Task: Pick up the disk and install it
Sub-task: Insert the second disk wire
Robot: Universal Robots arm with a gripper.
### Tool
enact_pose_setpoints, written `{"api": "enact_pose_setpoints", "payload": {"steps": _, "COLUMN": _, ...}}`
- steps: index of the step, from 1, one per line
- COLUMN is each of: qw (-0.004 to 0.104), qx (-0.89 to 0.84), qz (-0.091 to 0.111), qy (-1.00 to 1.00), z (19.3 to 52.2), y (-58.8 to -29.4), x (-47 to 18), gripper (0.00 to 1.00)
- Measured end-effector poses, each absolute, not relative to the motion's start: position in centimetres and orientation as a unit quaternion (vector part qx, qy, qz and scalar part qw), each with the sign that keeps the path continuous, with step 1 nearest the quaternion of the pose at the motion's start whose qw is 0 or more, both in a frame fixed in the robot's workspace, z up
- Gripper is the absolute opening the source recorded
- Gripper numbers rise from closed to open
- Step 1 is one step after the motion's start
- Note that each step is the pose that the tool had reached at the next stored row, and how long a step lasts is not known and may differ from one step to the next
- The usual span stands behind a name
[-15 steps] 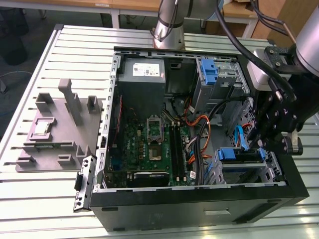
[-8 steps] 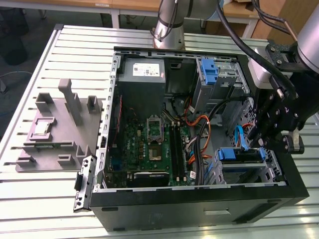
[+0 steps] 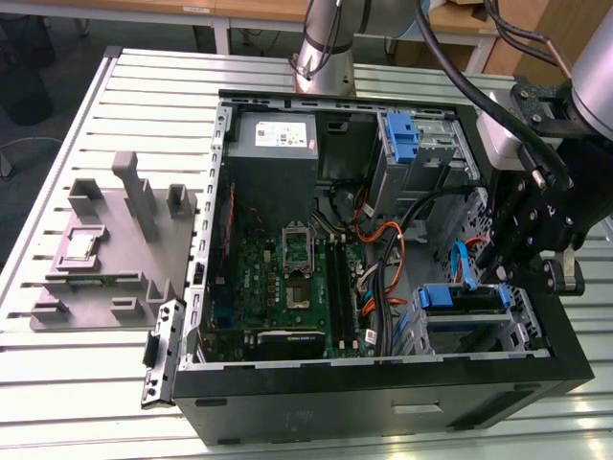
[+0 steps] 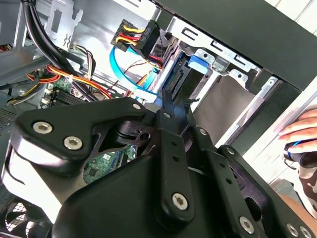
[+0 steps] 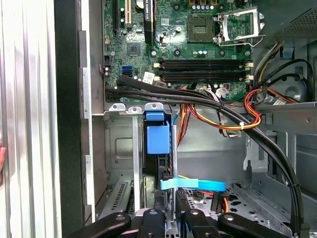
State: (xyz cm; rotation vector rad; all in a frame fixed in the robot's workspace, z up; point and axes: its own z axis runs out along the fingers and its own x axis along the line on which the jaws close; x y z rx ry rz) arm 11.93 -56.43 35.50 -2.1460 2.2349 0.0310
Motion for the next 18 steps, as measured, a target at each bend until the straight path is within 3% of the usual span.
{"api": "enact_pose_setpoints", "payload": {"steps": 18, "qw": 0.022, "qx": -0.692, "qz": 0.010, "qy": 0.721, "z": 35.5, "y": -53.9, "x": 11.9, "gripper": 0.24}}
